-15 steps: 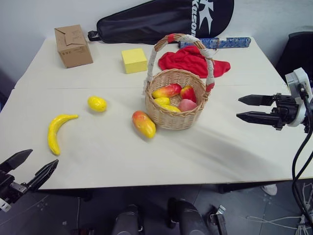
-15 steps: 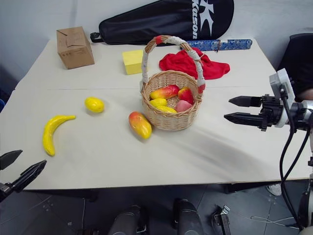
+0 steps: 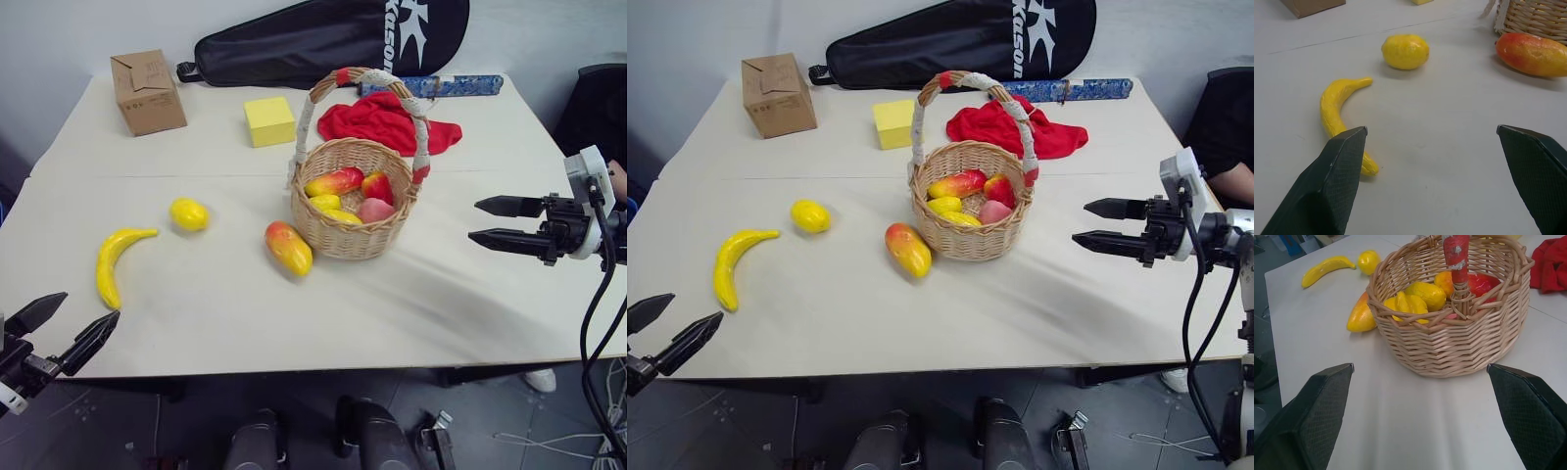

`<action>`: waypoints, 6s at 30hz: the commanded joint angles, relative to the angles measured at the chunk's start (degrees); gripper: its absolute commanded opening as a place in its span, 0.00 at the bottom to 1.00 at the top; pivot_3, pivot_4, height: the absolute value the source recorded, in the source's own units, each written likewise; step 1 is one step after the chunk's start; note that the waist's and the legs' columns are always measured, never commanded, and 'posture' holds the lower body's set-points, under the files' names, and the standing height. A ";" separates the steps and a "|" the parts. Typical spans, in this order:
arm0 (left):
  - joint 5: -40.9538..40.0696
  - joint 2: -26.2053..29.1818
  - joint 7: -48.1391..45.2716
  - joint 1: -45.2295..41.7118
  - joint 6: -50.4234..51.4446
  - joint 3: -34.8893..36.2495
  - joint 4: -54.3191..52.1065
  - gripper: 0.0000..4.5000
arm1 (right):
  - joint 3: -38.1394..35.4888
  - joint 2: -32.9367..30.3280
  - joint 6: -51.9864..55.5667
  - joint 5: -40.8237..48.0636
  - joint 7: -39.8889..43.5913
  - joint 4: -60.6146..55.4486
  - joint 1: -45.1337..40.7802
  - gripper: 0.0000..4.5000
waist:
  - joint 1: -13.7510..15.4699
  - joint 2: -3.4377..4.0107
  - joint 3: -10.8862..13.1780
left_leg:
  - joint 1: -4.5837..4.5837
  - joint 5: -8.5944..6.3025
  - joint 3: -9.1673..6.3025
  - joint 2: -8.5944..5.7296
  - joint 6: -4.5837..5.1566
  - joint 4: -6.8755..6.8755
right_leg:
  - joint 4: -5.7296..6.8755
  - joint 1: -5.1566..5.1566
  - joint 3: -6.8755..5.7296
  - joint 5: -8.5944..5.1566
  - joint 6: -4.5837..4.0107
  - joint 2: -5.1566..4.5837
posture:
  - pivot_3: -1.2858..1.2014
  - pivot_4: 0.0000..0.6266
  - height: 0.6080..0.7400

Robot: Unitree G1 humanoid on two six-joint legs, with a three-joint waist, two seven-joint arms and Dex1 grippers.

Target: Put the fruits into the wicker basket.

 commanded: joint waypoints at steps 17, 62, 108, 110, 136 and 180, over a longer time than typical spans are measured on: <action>-4.68 9.19 24.36 -18.97 18.30 -1.51 9.19 0.99 | -4.06 -0.05 11.60 15.18 -2.79 -28.17 -2.51 1.00 | 0.20 0.05 0.02 | 0.08 0.05 -0.06 0.03 -0.32 0.00 | 0.21 -0.01 0.04 0.04 -0.13 0.00 | 0.52 0.24 1.00; -8.67 22.12 -4.36 -57.09 42.35 -30.90 11.31 0.14 | -10.67 2.04 13.72 26.40 -21.91 -43.21 0.80 1.00 | 0.80 0.05 0.01 | 0.07 0.34 0.00 -0.06 -0.91 -0.04 | 0.20 -0.03 0.07 0.14 -0.10 -0.08 | 0.52 0.24 1.00; 22.46 4.25 4.03 -77.14 18.07 -34.41 47.08 0.79 | -13.28 1.11 11.35 28.57 -35.19 -49.67 10.56 1.00 | 0.65 -0.31 0.05 | -0.03 0.70 0.26 0.05 -0.31 0.27 | 0.21 0.00 0.56 0.45 0.21 0.58 | 0.52 0.24 1.00; 20.99 -1.54 13.23 -76.20 21.91 -28.94 46.61 0.93 | -12.31 2.15 11.33 29.15 -35.83 -50.07 9.93 1.00 | 0.81 -0.34 0.04 | -0.07 0.69 0.26 0.06 -0.31 0.28 | 0.25 0.00 0.55 0.47 0.23 0.58 | 0.52 0.24 1.00; 28.51 -10.14 23.61 -87.26 17.14 -34.50 71.16 0.65 | -10.40 5.52 10.56 29.83 -38.32 -50.82 9.03 1.00 | 1.68 -0.68 0.00 | -0.01 0.57 0.32 0.14 -0.44 0.51 | 0.25 0.00 0.53 0.46 0.18 0.52 | 0.52 0.24 1.00; 34.37 1.07 -34.15 -85.24 -16.64 -64.20 42.58 1.00 | -16.60 5.97 7.88 20.36 -44.87 -46.75 20.25 1.00 | 0.65 -0.57 -0.05 | -0.01 0.32 0.67 0.33 -0.32 0.89 | 0.38 -0.15 0.83 0.41 0.11 0.82 | 0.52 0.24 1.00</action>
